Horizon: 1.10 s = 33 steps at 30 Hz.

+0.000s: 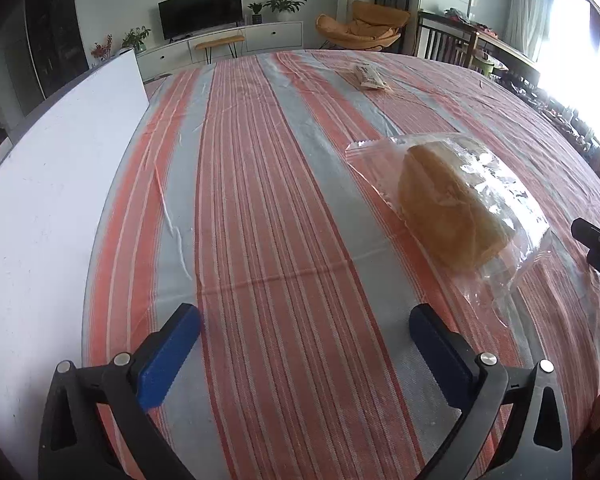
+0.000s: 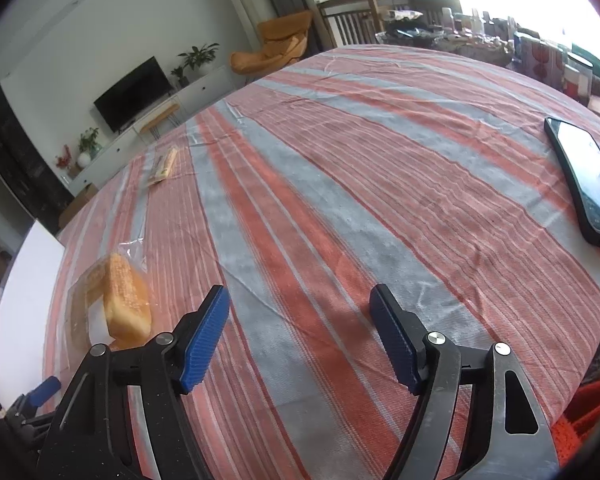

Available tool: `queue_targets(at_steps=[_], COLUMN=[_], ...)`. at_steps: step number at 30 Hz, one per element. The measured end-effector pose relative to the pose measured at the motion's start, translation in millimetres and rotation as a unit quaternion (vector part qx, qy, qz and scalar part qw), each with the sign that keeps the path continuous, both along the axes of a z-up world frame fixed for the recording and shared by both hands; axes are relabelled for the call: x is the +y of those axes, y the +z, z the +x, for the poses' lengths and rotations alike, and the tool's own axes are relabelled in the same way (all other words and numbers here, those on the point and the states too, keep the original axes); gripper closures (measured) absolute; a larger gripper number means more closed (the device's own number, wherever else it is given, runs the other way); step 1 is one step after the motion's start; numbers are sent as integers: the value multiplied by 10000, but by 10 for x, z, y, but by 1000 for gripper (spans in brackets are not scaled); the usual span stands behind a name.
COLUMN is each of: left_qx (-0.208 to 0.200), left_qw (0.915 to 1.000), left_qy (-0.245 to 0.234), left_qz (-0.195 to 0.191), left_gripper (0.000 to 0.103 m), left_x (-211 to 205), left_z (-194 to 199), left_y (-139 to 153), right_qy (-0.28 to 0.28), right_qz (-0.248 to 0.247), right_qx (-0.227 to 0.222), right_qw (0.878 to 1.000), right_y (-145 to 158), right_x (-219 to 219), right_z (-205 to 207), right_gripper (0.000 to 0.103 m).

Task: Organize snacks
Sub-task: 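Move both open tools back over the remaining snacks on the table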

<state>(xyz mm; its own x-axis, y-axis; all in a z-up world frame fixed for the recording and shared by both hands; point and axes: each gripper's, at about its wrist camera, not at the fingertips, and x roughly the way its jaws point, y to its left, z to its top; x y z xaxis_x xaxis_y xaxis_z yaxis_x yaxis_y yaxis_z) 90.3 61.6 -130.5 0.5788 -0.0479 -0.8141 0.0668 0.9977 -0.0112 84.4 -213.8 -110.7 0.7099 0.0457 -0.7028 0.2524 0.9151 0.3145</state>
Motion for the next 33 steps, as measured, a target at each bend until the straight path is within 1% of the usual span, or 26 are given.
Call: queue_targets(at_steps=[2, 14, 33], left_qx=[0, 0, 1], left_qw=[10000, 10000, 10000], left_qy=[0, -2, -4], left_qz=[1, -1, -1], left_gripper=[0, 0, 0], left_x=[0, 1, 3], left_z=[1, 5, 9], left_y=[-1, -4, -7], right_qy=[14, 33, 44], right_qz=[-40, -223, -406], right_qx=[8, 55, 123], right_qw=[10000, 9997, 9991], right_y=[3, -4, -12], right_x=[17, 69, 108], right_z=[7, 28, 45], right_gripper=[24, 23, 23])
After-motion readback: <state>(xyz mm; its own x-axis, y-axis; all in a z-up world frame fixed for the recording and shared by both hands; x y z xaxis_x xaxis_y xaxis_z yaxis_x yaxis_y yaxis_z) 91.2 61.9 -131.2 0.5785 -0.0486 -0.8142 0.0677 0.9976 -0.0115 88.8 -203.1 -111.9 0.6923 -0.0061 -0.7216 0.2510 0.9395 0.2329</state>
